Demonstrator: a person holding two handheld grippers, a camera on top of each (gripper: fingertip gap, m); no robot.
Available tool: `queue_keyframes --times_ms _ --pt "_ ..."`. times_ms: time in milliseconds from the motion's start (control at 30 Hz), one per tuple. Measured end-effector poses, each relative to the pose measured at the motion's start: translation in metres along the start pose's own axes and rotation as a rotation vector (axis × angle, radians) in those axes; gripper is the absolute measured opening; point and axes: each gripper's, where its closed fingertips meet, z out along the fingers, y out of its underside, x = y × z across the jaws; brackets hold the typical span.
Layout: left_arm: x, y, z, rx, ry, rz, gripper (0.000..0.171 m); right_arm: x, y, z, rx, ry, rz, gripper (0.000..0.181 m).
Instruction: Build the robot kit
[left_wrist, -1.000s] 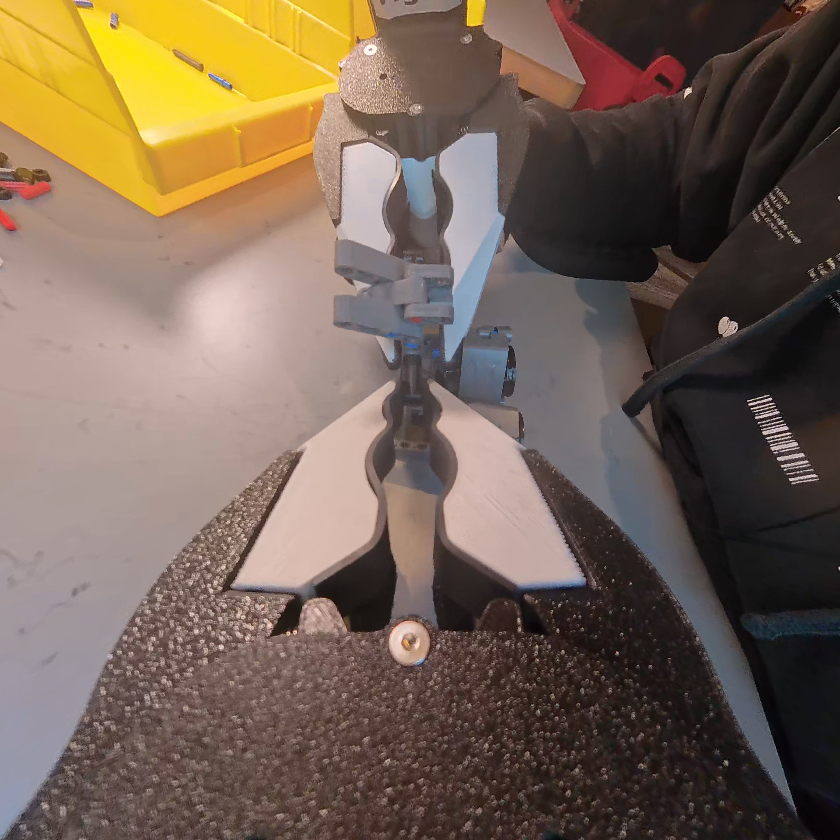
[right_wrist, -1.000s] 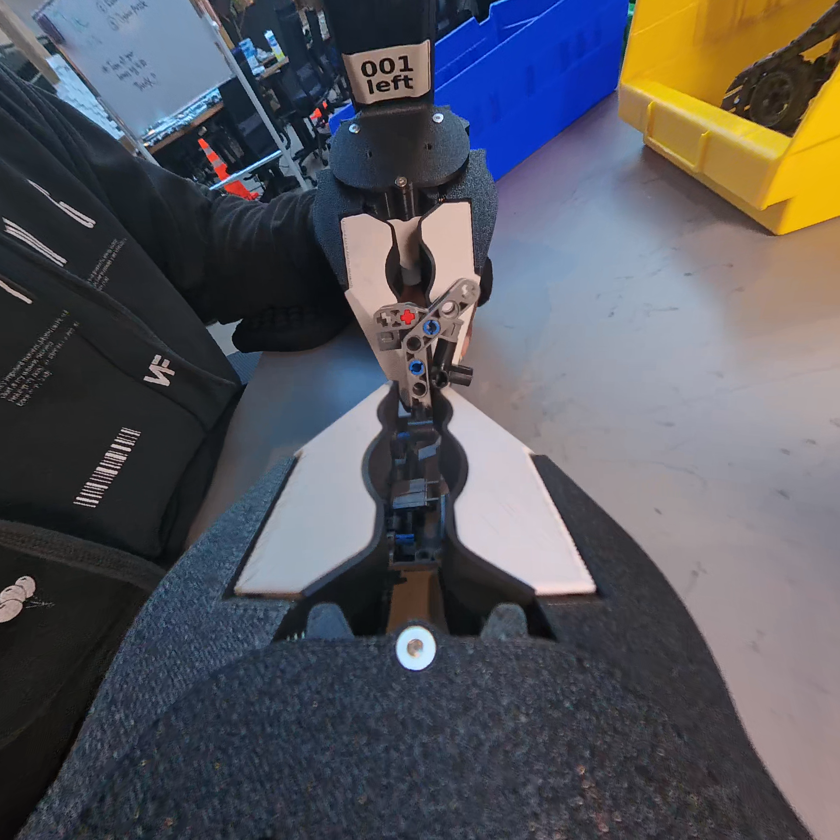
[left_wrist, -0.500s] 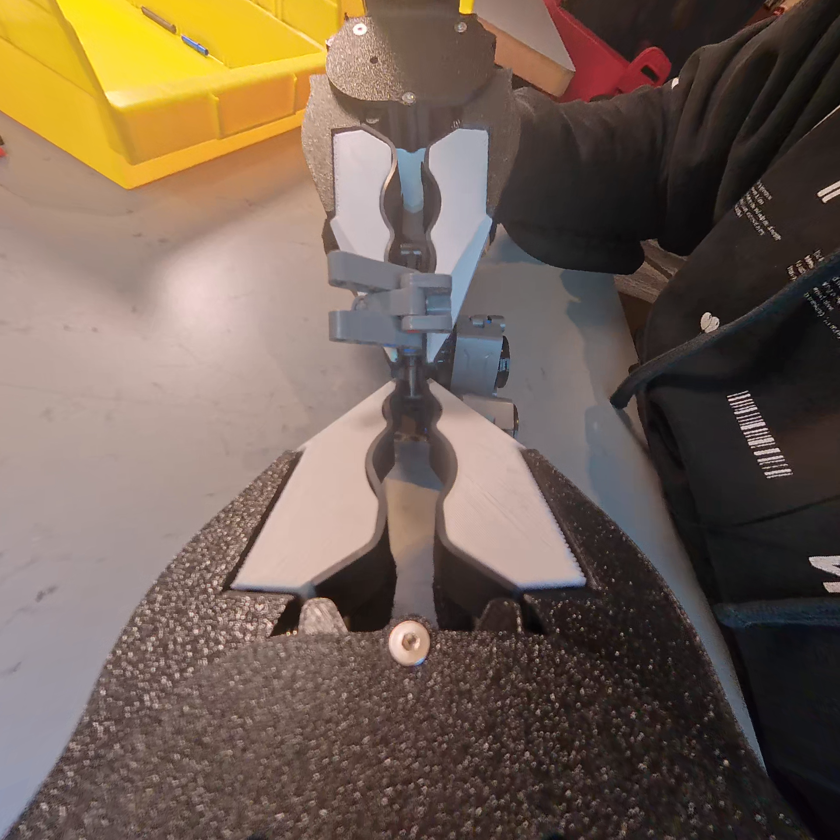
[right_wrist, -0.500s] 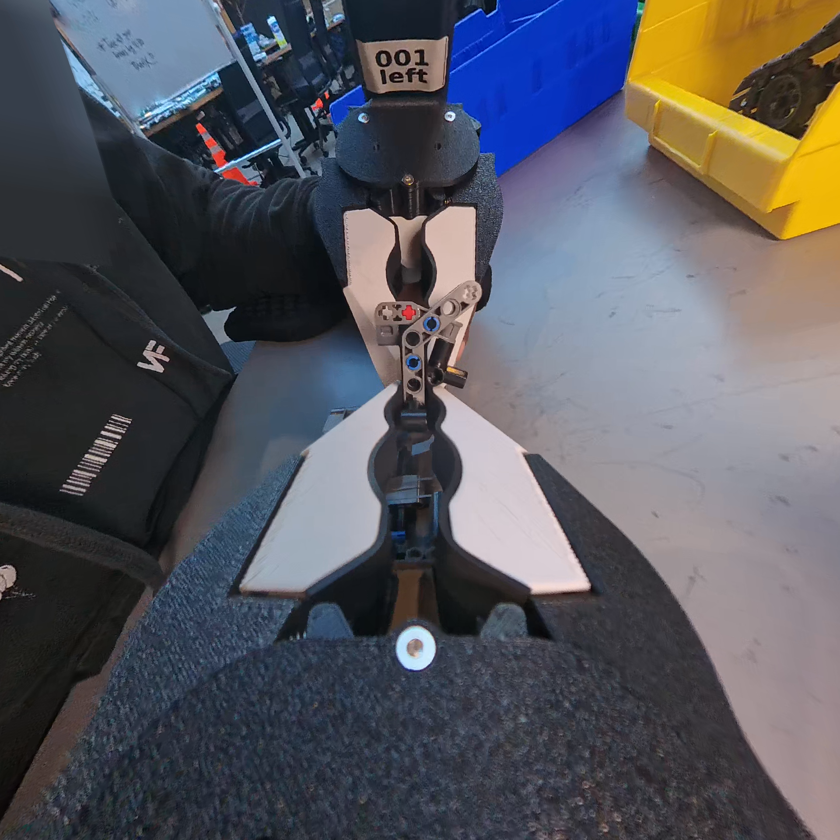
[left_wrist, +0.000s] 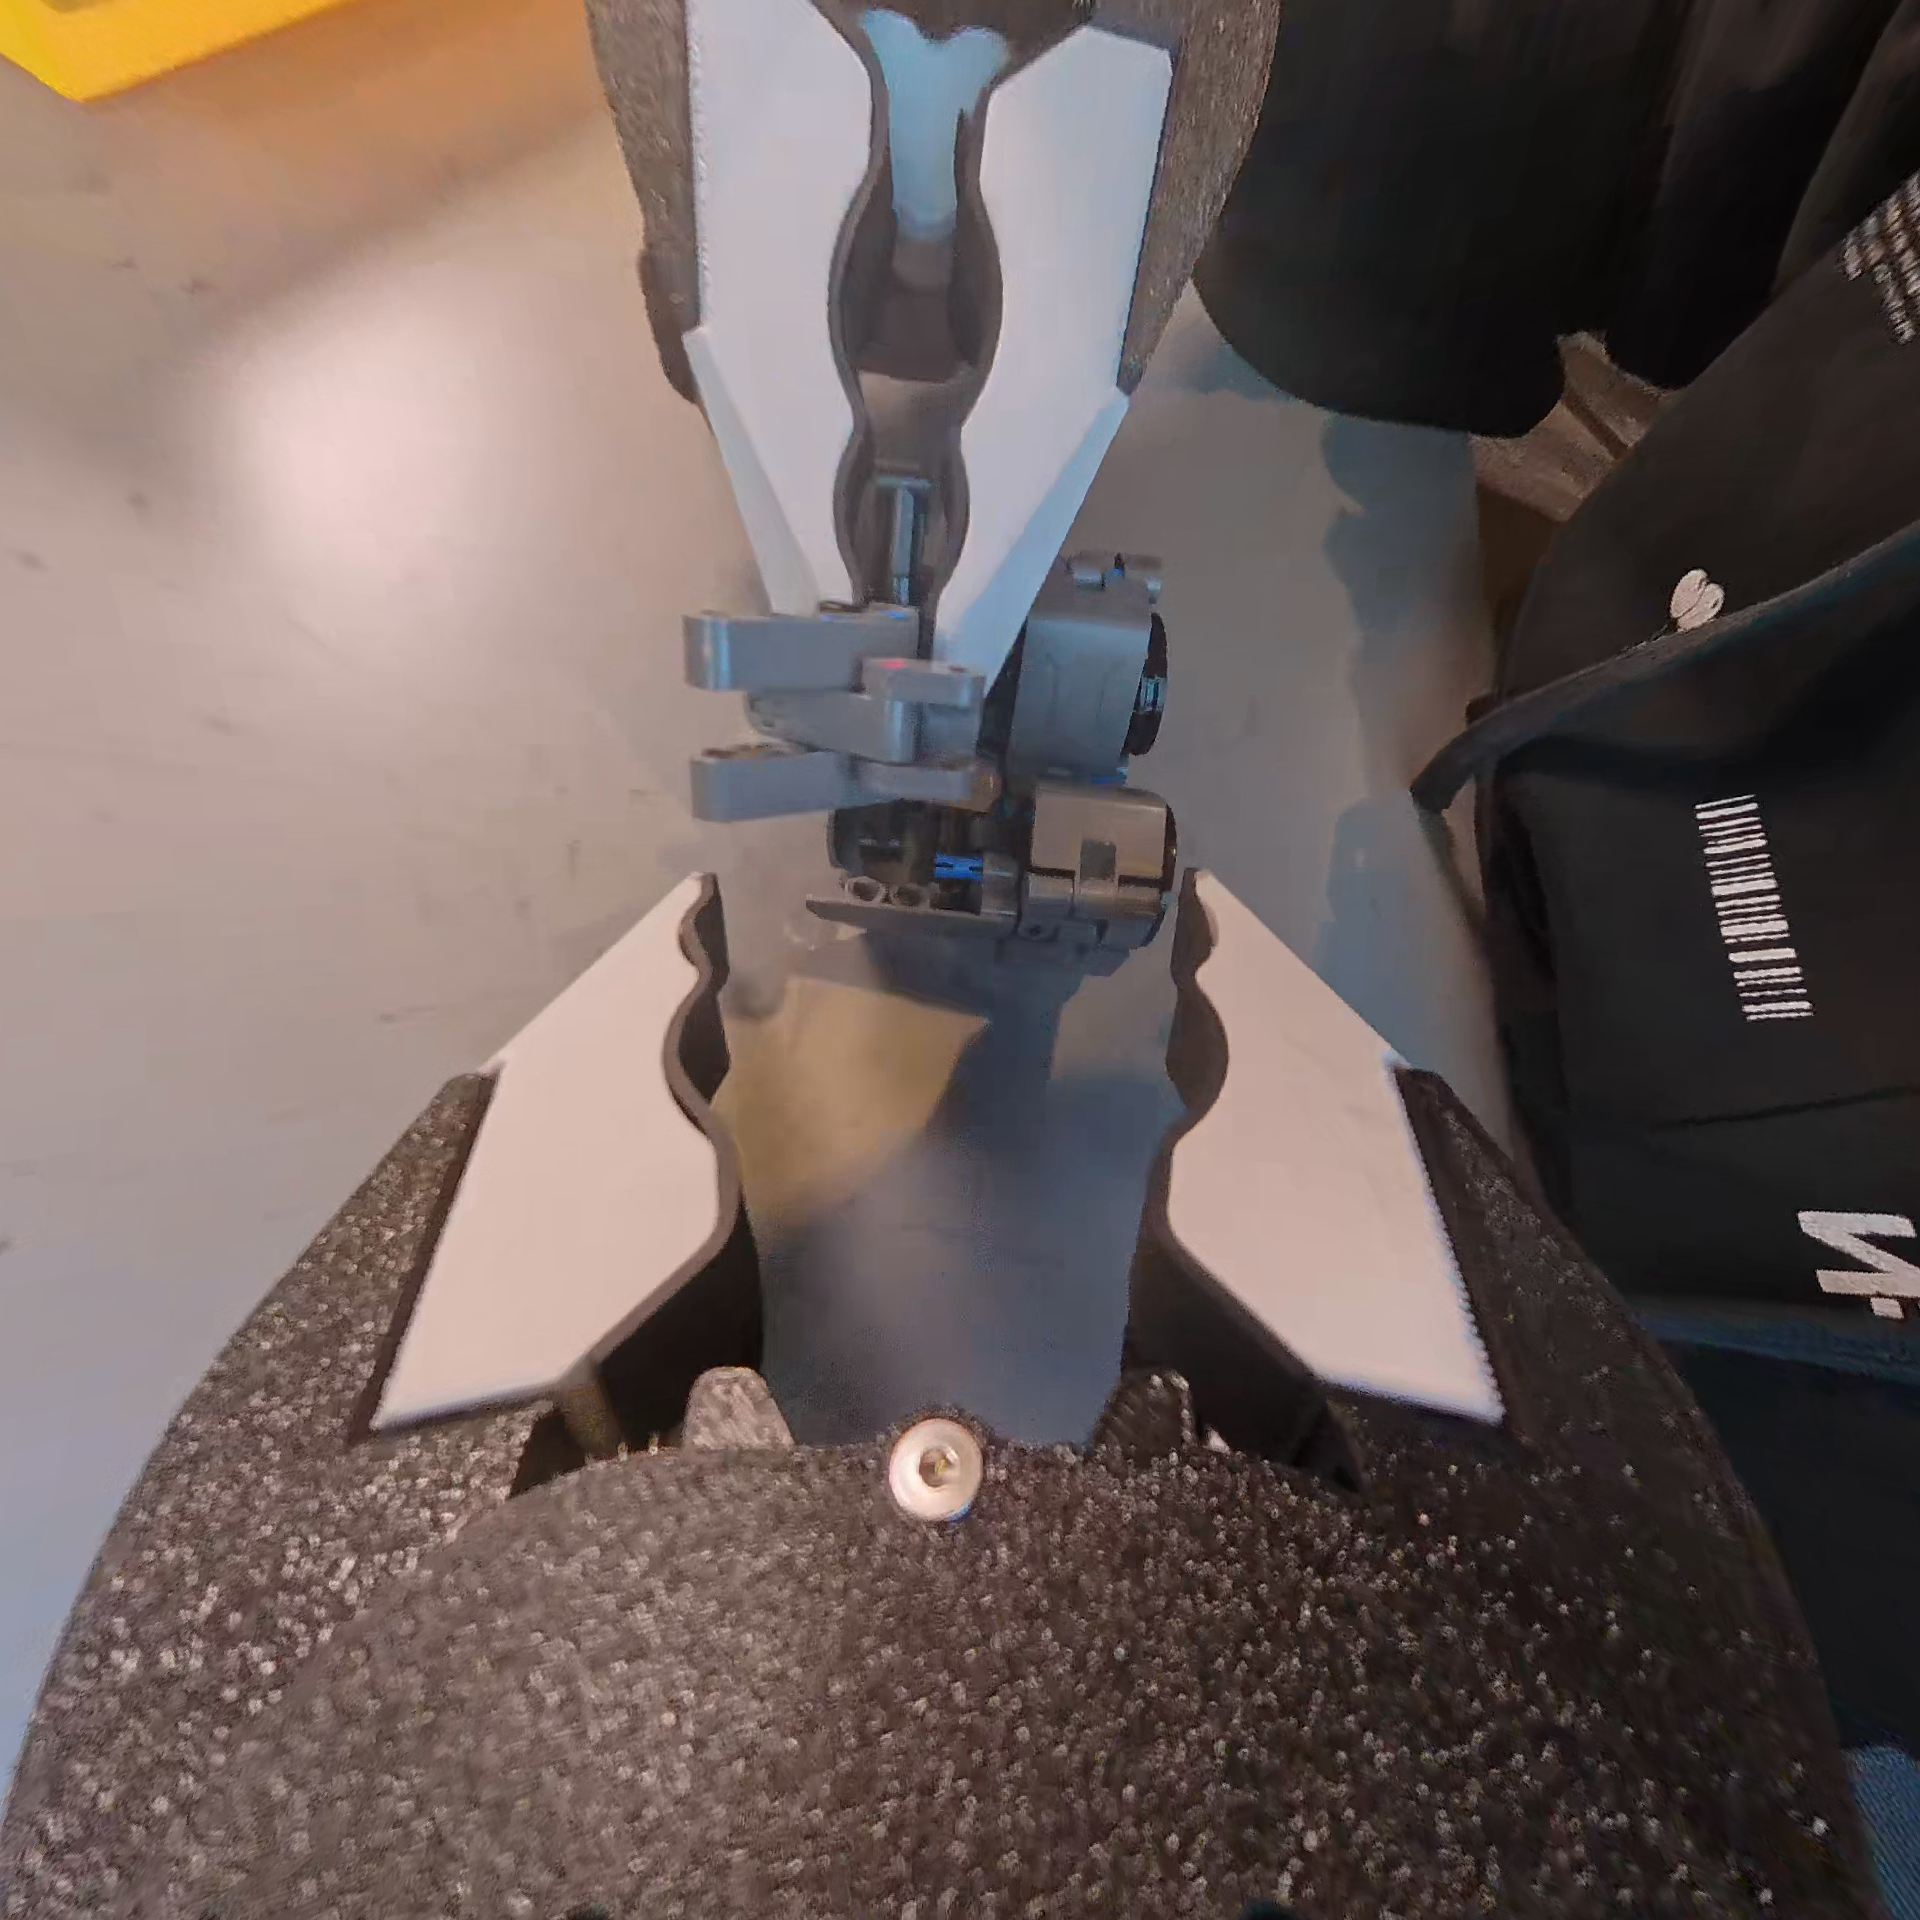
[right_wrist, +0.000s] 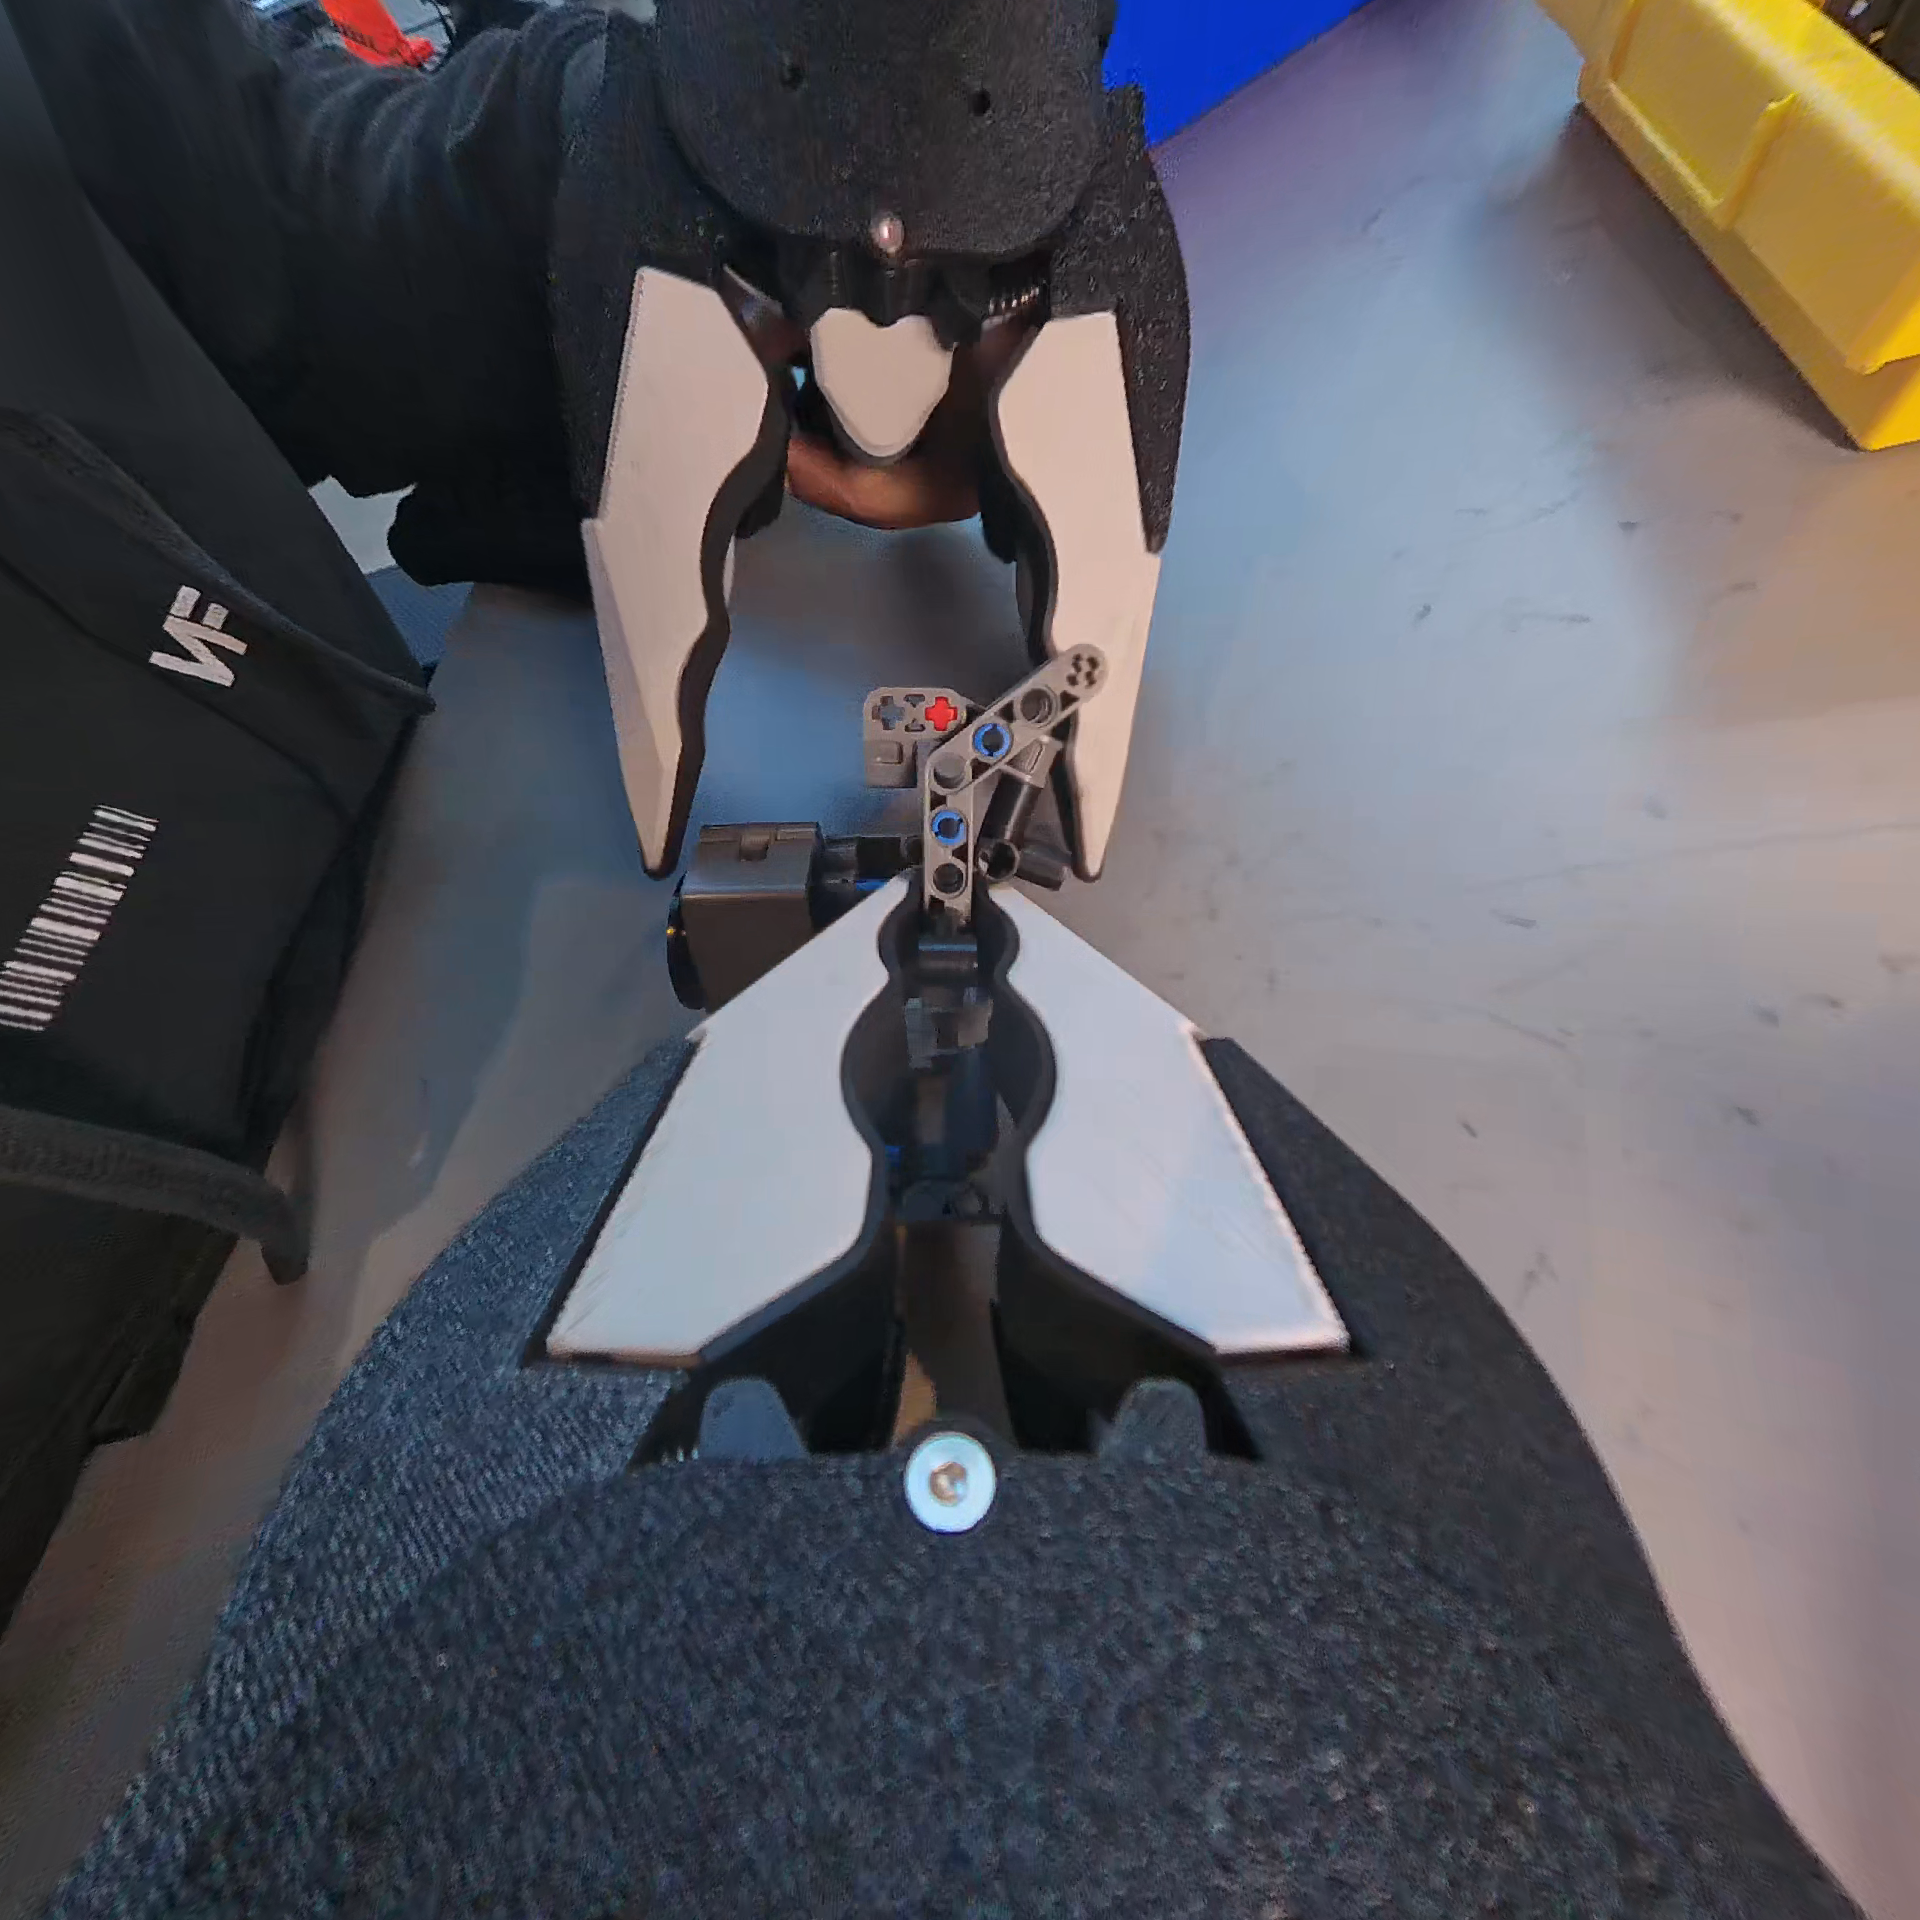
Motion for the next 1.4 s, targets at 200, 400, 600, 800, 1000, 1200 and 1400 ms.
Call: queue_keyframes --times_ms 200,400,600,800,1000,1200,1400 --pt "0.006 0.003 0.012 -0.022 0.03 -0.013 0.074 -0.005 0.006 0.003 -0.055 -0.02 -0.001 0.007" --pt "0.006 0.003 0.013 -0.016 0.029 0.005 0.073 -0.006 0.005 0.001 -0.033 -0.033 0.035 0.007" --pt "0.006 0.001 0.013 -0.004 0.036 0.0 0.073 -0.005 0.003 0.0 -0.001 -0.042 0.068 0.007" --pt "0.003 -0.001 0.014 0.011 0.033 -0.026 0.073 -0.004 0.003 -0.002 0.005 -0.018 0.048 0.007" --pt "0.006 0.0 0.016 0.005 0.045 0.002 0.072 -0.008 0.005 -0.002 0.0 -0.035 0.027 0.007" --pt "0.009 0.001 0.017 -0.006 0.05 0.023 0.072 -0.012 0.006 -0.002 -0.005 -0.05 0.006 0.006" --pt "0.008 0.0 0.018 -0.005 0.032 0.025 0.072 -0.011 0.006 -0.002 -0.032 -0.003 0.008 0.006"
